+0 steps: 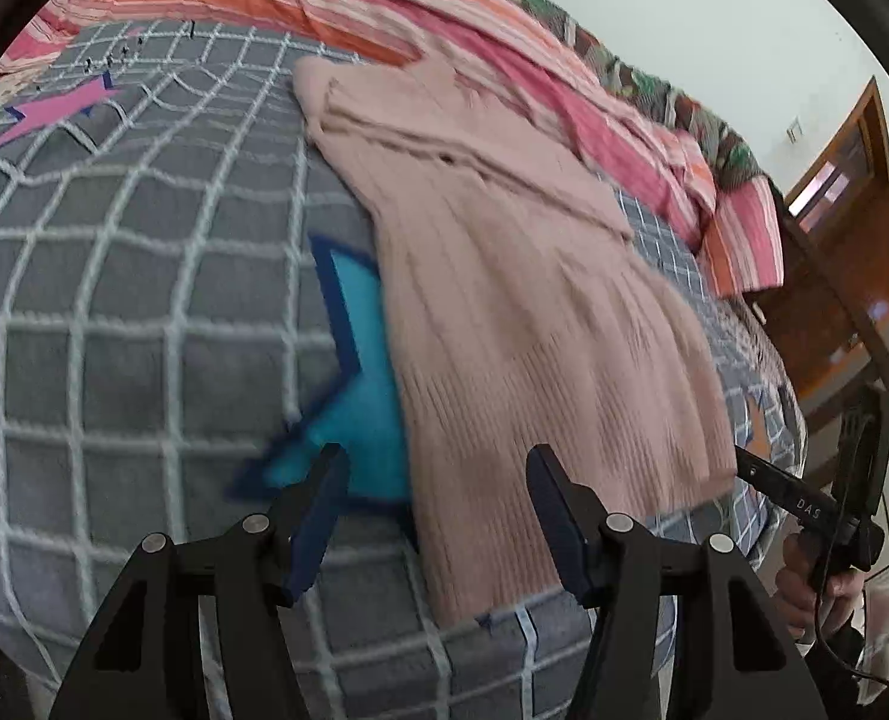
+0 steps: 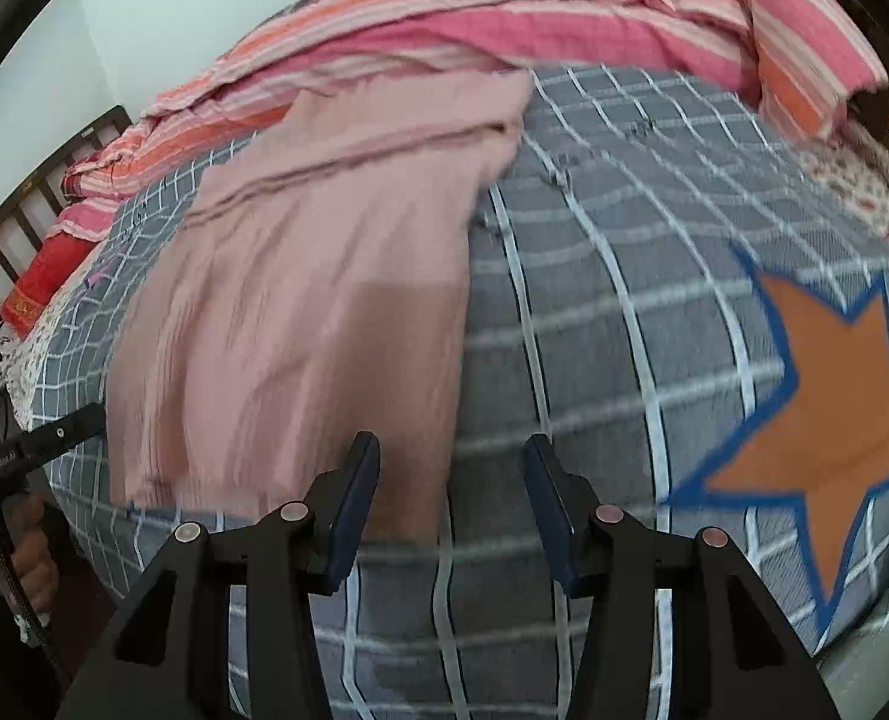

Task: Fold small clothes

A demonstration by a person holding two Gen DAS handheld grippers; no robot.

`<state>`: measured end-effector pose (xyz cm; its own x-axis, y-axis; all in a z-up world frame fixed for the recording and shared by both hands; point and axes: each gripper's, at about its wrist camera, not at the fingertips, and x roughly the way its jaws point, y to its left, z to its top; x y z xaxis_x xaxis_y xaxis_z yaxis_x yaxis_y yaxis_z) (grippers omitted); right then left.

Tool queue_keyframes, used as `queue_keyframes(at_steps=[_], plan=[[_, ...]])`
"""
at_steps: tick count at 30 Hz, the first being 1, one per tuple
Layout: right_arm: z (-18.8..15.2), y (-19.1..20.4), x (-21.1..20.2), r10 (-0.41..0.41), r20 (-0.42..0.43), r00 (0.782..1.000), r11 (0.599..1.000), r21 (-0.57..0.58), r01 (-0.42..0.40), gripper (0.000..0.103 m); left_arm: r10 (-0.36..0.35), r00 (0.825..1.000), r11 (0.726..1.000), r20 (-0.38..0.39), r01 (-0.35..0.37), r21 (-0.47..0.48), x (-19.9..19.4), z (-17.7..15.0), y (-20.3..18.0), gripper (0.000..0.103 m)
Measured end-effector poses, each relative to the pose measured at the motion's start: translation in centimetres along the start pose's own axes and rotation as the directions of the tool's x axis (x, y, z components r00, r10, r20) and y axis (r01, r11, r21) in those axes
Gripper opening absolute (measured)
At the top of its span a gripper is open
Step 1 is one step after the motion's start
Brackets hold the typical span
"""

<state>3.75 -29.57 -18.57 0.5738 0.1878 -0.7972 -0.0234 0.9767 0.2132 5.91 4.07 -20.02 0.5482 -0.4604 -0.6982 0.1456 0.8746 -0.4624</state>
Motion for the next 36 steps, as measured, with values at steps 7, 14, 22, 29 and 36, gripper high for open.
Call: queue_keyframes(at_steps=[7, 14, 22, 29, 36], plan=[[-0.6, 0.6, 0.5, 0.053, 0.006, 0.999, 0.998, 0.046, -0.053, 0.031, 0.043, 0.999, 0.998, -0.016, -0.043, -0.039, 1.6, -1.0, -1.7, 0.030], [0.0, 0.0, -1.4, 0.007, 0.112, 0.994, 0.998, 0.060, -0.014, 0.004, 0.122, 0.988, 0.991, 0.096, -0.115, -0.069, -2.5, 0.0, 0.1, 0.006], [-1.1, -3.1, -2.1, -0.027, 0.080, 0.996, 0.995, 0.099, 0.019, 0.004, 0.048, 0.998, 0.991, 0.044, -0.042, -0.126, -2.8, -0.5, 2.7, 0.007], [0.5, -1.4, -2.4, 0.019, 0.104, 0.994, 0.999, 0.038, -0.023, 0.015, 0.050, 0.999, 0.995, -0.008, -0.050, -0.083, -1.9, -0.5, 2.5, 0.030], [1.8, -1.1, 0.5, 0.031, 0.051, 0.998, 0.998, 0.057, -0.034, 0.033, 0.005, 0.999, 0.994, -0.034, -0.009, -0.109, -0.8, -0.5, 3.1, 0.039]])
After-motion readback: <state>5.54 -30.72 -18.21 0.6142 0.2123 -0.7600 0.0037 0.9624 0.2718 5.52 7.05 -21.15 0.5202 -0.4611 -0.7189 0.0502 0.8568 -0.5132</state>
